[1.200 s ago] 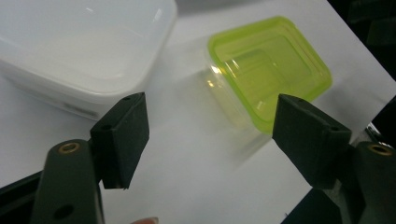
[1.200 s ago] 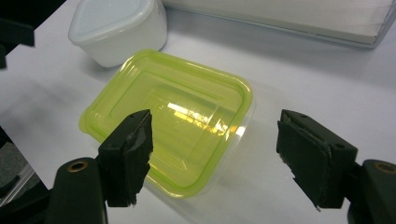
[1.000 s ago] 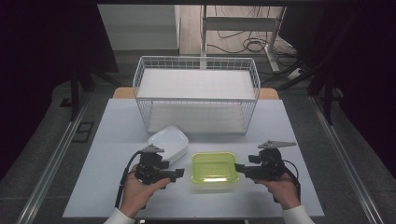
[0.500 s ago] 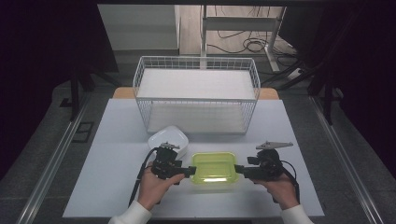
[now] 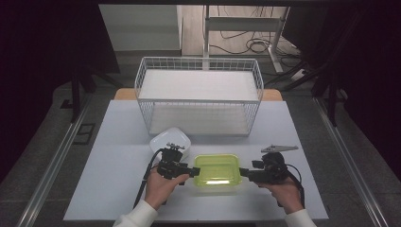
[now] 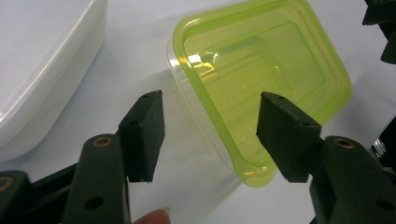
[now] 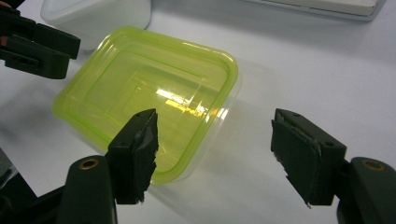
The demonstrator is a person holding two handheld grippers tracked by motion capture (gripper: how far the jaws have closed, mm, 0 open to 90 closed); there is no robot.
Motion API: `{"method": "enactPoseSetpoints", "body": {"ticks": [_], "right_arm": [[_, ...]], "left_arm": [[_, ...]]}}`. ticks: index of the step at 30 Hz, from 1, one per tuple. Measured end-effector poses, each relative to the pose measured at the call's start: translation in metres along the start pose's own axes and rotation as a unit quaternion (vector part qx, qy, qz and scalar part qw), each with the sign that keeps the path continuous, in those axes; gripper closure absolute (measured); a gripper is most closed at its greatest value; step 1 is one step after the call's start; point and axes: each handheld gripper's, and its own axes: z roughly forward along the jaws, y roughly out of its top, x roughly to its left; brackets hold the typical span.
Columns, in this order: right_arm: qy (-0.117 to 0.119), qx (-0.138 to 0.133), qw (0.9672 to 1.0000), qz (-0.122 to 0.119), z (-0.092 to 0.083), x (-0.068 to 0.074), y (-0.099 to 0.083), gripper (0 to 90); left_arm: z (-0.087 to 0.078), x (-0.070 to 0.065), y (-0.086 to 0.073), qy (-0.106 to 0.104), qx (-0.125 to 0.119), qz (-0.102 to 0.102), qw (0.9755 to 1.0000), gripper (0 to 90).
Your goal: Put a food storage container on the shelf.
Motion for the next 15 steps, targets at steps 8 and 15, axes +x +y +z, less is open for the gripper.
{"method": "enactPoseSetpoints", "body": {"ticks": [8, 15], "right_arm": [[0.005, 0.011, 0.9999, -0.001, 0.0072, 0.0002, -0.0001, 31.9], [0.004, 0.013, 0.9999, 0.001, 0.0103, -0.0008, 0.0009, 31.9]], "left_arm": [[0.0043, 0.0028, 0.0006, -0.001, 0.007, -0.006, 1.0000, 45.5], [0.0101, 0.0017, 0.0007, 0.005, 0.012, -0.008, 0.9999, 48.0]]}}
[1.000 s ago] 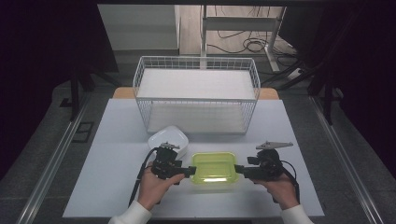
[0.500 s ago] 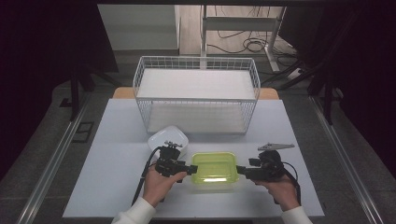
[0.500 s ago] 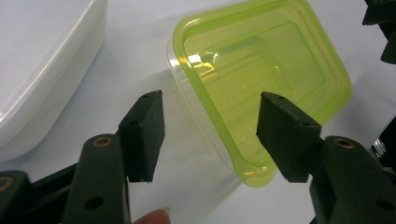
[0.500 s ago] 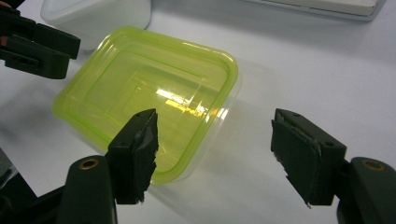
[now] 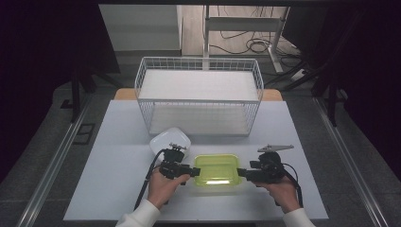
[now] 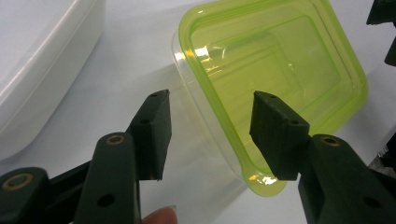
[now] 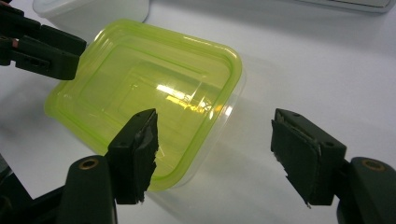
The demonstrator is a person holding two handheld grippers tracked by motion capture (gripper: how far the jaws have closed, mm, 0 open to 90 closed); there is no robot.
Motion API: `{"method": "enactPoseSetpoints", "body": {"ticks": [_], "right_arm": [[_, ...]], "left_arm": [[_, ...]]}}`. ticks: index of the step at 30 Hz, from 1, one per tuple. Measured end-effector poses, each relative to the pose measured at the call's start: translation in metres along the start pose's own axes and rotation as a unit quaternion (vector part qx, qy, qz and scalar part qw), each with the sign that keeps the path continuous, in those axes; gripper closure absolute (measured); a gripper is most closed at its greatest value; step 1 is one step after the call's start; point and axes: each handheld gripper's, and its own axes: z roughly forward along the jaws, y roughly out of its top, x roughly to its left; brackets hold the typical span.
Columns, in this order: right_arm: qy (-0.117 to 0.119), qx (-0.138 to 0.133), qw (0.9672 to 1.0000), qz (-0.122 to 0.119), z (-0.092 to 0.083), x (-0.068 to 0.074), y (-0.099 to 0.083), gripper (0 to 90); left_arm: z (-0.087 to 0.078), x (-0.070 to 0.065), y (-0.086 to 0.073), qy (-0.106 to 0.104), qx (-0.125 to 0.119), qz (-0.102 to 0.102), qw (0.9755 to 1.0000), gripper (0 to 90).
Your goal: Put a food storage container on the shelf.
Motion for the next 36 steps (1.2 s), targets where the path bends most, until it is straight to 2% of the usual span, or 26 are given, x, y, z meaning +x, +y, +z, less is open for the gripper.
{"method": "enactPoseSetpoints", "body": {"ticks": [5, 9, 15, 17, 20, 25, 29, 32, 33, 34, 35, 36], "right_arm": [[0.006, 0.002, 1.0000, 0.005, 0.005, -0.001, 0.002, 31.9], [0.022, 0.004, 0.9996, 0.018, 0.010, -0.002, 0.003, 32.0], [0.024, 0.013, 0.9993, 0.025, 0.018, -0.003, 0.004, 32.2], [0.017, 0.014, 0.9993, 0.031, 0.022, -0.004, 0.004, 35.0], [0.022, 0.015, 0.9987, 0.043, 0.025, -0.007, 0.003, 37.5], [0.022, 0.026, 0.9979, 0.056, 0.030, -0.011, 0.000, 41.9], [0.024, 0.030, 0.9973, 0.062, 0.031, -0.012, 0.000, 44.5], [0.034, 0.033, 0.9964, 0.071, 0.031, -0.014, 0.000, 47.8], [0.047, 0.035, 0.9949, 0.082, 0.032, -0.016, -0.001, 53.1], [0.047, 0.035, 0.9949, 0.082, 0.032, -0.016, -0.001, 53.1], [0.061, 0.034, 0.9933, 0.092, 0.032, -0.017, -0.001, 58.2], [0.066, 0.035, 0.9926, 0.096, 0.032, -0.018, -0.001, 60.0]], "left_arm": [[0.003, 0.000, 0.001, -0.002, 0.006, -0.001, 1.0000, 48.7], [0.003, 0.001, 0.001, -0.002, 0.008, -0.003, 1.0000, 50.1], [0.006, 0.002, 0.001, -0.003, 0.011, -0.002, 0.9999, 52.0], [0.008, 0.002, 0.001, -0.007, 0.010, -0.008, 0.9999, 53.2], [0.010, 0.004, -0.001, -0.019, 0.009, -0.019, 0.9996, 53.9], [0.010, 0.008, -0.001, -0.029, 0.010, -0.027, 0.9992, 55.6], [0.010, 0.007, -0.001, -0.033, 0.009, -0.025, 0.9991, 56.7], [0.011, 0.006, -0.001, -0.039, 0.008, -0.027, 0.9989, 59.9], [0.011, 0.007, 0.000, -0.042, 0.008, -0.028, 0.9987, 60.9], [0.011, 0.007, 0.000, -0.042, 0.008, -0.028, 0.9987, 61.8], [0.012, 0.007, 0.000, -0.044, 0.008, -0.029, 0.9986, 62.2], [0.012, 0.007, 0.000, -0.045, 0.008, -0.031, 0.9984, 62.3]]}}
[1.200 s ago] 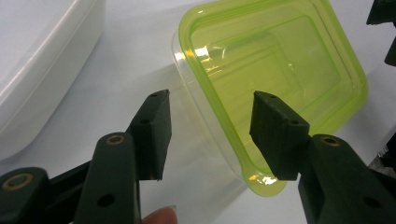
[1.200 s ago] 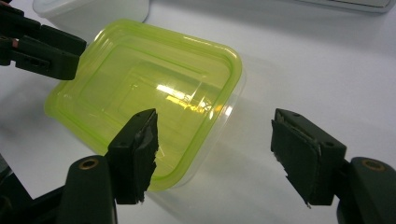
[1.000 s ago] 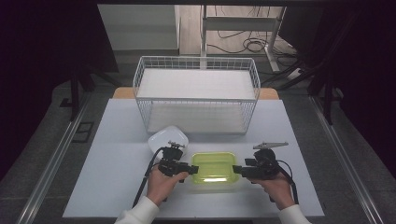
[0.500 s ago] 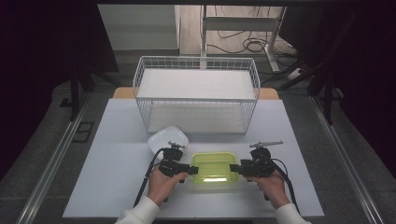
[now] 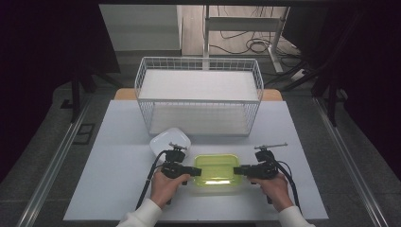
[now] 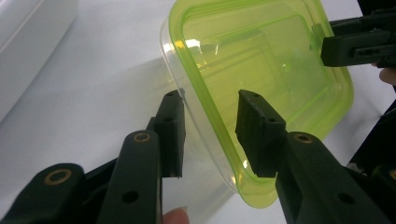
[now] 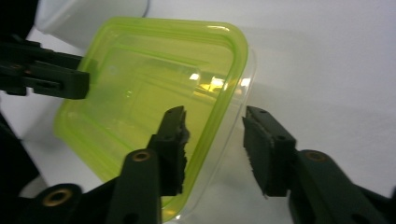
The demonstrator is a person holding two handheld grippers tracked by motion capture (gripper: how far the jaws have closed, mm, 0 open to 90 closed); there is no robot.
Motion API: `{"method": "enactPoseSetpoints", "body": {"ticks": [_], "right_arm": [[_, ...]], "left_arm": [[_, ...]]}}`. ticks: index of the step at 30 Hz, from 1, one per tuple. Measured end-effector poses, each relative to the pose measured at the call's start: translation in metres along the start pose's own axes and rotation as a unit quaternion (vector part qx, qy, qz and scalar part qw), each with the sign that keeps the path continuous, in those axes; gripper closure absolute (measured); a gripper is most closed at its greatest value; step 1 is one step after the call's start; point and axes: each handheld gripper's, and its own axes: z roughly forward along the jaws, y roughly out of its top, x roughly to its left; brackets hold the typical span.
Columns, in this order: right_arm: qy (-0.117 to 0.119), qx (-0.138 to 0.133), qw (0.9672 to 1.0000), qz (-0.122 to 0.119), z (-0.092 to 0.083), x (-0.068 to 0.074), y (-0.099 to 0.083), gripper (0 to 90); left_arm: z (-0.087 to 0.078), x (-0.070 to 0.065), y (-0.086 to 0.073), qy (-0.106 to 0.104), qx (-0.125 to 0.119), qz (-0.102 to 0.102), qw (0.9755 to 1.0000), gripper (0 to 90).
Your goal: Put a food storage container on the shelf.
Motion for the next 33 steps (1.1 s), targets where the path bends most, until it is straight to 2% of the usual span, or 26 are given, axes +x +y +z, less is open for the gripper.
{"method": "enactPoseSetpoints", "body": {"ticks": [3, 9, 13, 18, 26, 33], "right_arm": [[0.027, 0.002, 0.9993, 0.026, 0.001, -0.004, 0.000, 66.5], [0.047, 0.008, 0.9976, 0.051, 0.001, -0.008, -0.001, 69.5], [0.061, 0.015, 0.9956, 0.071, 0.000, -0.009, -0.001, 71.8], [0.061, 0.016, 0.9953, 0.073, -0.001, -0.009, -0.002, 72.4], [0.067, 0.013, 0.9946, 0.079, -0.005, -0.007, -0.002, 77.1], [0.066, 0.011, 0.9952, 0.071, -0.007, -0.005, -0.002, 78.2]], "left_arm": [[0.000, 0.000, 0.000, -0.002, 0.000, -0.002, 1.0000, 63.0], [-0.001, 0.004, 0.000, -0.012, 0.009, -0.003, 0.9999, 64.7], [-0.002, 0.003, 0.000, -0.021, 0.006, -0.013, 0.9997, 66.8], [-0.002, 0.005, 0.000, -0.024, 0.010, -0.010, 0.9996, 68.0], [-0.006, 0.008, -0.001, -0.040, -0.001, -0.015, 0.9991, 73.2], [-0.009, 0.011, -0.004, -0.051, -0.012, -0.021, 0.9984, 76.3]]}}
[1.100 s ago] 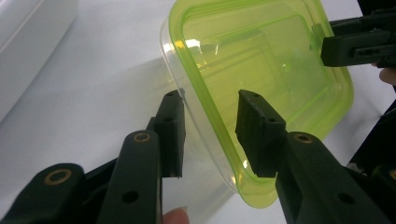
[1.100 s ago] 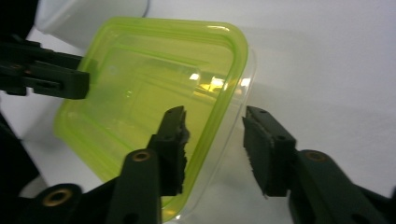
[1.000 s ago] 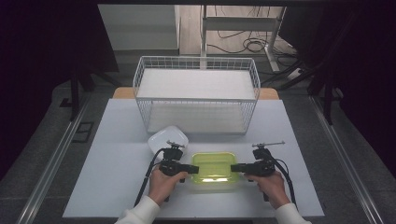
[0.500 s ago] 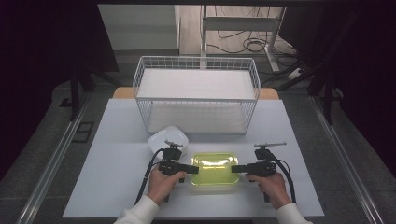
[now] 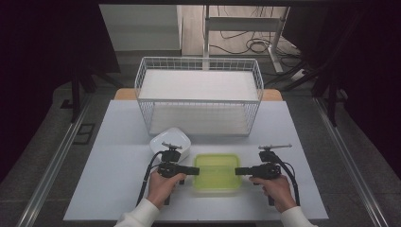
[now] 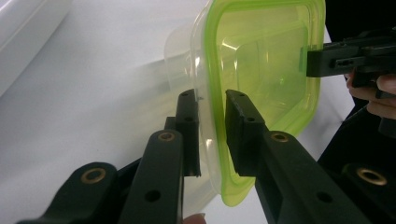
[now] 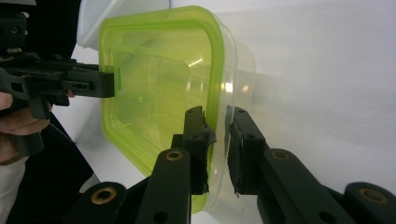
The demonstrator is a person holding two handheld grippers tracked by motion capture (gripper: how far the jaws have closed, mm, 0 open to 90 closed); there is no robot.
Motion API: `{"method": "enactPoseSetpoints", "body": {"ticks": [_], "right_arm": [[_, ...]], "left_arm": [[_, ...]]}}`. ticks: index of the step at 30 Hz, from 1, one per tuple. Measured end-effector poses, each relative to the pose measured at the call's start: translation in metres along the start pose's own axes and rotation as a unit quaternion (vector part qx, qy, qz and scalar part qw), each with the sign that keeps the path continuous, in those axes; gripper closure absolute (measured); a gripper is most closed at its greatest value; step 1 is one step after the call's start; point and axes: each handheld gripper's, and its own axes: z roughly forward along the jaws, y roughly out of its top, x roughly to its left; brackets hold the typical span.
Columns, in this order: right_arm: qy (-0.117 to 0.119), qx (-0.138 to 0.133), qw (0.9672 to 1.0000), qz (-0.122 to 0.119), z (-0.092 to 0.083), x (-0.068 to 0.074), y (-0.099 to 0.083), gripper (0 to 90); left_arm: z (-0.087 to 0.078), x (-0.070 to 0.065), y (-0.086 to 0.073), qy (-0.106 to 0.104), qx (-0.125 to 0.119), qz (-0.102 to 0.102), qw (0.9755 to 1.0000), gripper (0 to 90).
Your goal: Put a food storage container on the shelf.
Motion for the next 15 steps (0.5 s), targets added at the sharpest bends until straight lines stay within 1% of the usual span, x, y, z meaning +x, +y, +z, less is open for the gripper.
{"method": "enactPoseSetpoints", "body": {"ticks": [1, 3, 6, 7, 8, 13, 14, 15], "right_arm": [[0.001, -0.001, 1.0000, -0.002, 0.000, 0.001, 0.000, 78.4], [-0.001, -0.004, 0.9999, -0.014, -0.002, 0.005, 0.000, 78.9], [-0.005, -0.011, 0.9995, -0.029, -0.004, 0.009, 0.001, 78.9], [-0.005, -0.011, 0.9995, -0.029, -0.004, 0.009, 0.001, 78.9], [-0.004, -0.018, 0.9992, -0.037, -0.006, 0.012, 0.001, 78.9], [-0.008, -0.028, 0.9980, -0.056, -0.011, 0.018, 0.001, 78.8], [-0.009, -0.030, 0.9977, -0.061, -0.012, 0.019, 0.001, 78.8], [-0.010, -0.032, 0.9974, -0.064, -0.014, 0.021, 0.001, 78.8]], "left_arm": [[0.000, 0.000, -0.001, 0.001, -0.002, 0.000, 1.0000, 76.6], [-0.003, -0.001, -0.002, 0.005, -0.009, 0.006, 0.9999, 77.9], [-0.006, -0.001, -0.002, -0.002, -0.015, 0.009, 0.9998, 78.1], [-0.006, -0.001, -0.002, -0.002, -0.015, 0.009, 0.9998, 78.1], [-0.008, -0.002, -0.002, -0.006, -0.021, 0.010, 0.9997, 78.2], [-0.013, -0.005, -0.002, -0.005, -0.026, 0.019, 0.9995, 78.4], [-0.015, -0.007, -0.002, -0.005, -0.030, 0.025, 0.9992, 78.4], [-0.016, -0.009, -0.002, -0.006, -0.031, 0.025, 0.9992, 78.4]]}}
